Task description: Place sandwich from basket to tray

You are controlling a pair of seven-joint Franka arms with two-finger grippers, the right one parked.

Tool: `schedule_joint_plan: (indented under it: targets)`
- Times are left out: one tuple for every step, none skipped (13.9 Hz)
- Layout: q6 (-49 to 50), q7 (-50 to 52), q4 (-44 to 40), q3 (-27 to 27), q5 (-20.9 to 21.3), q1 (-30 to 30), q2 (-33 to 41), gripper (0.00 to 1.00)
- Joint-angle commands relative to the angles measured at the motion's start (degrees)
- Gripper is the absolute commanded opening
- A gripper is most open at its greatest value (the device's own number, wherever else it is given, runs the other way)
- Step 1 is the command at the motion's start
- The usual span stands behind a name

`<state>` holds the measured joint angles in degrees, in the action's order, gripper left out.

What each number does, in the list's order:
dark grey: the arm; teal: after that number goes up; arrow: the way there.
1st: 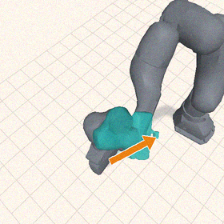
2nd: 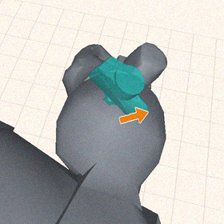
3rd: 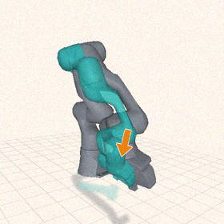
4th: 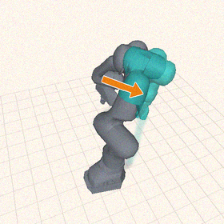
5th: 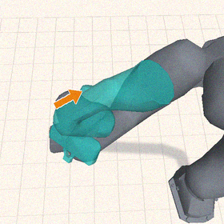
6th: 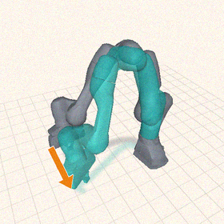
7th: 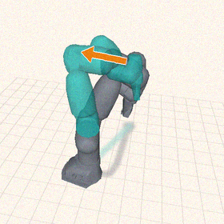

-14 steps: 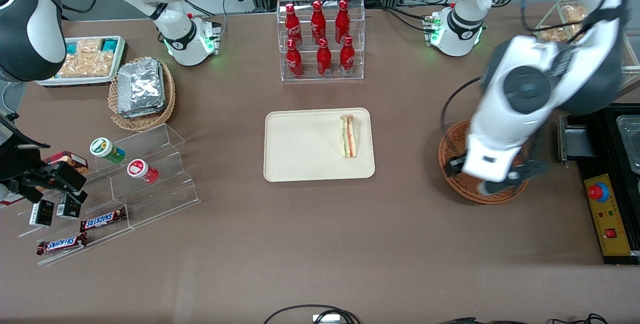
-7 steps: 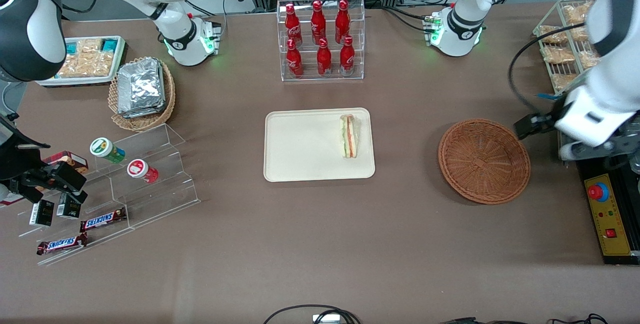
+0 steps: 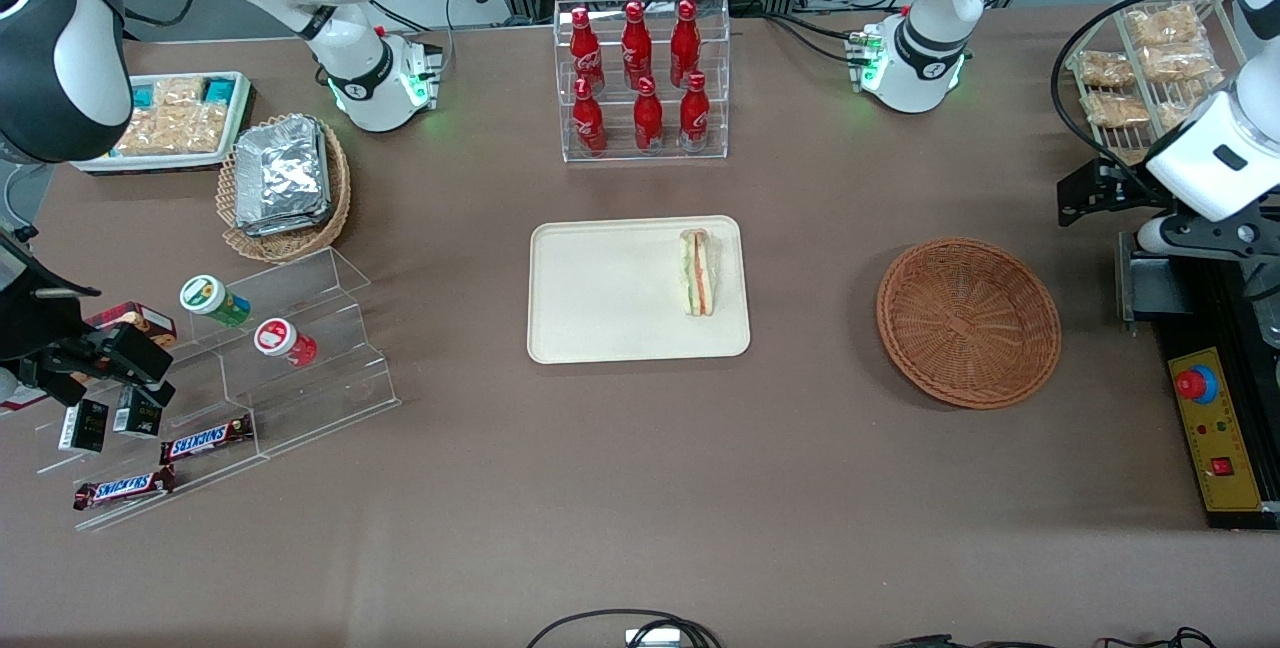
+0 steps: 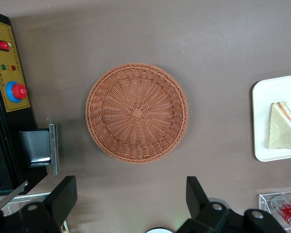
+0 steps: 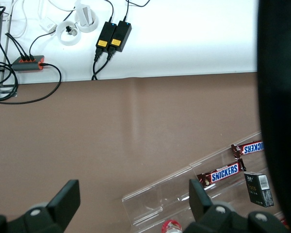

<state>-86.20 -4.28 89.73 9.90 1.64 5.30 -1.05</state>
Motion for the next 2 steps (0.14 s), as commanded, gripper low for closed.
schedule_joint_plan:
  targets:
    - [0.33,-1.51,1.5,-0.14,-1.03,-0.03,1.41,0.99]
    - [0.33,-1.43,1.5,-0.14,-1.03,-0.03,1.4,0.99]
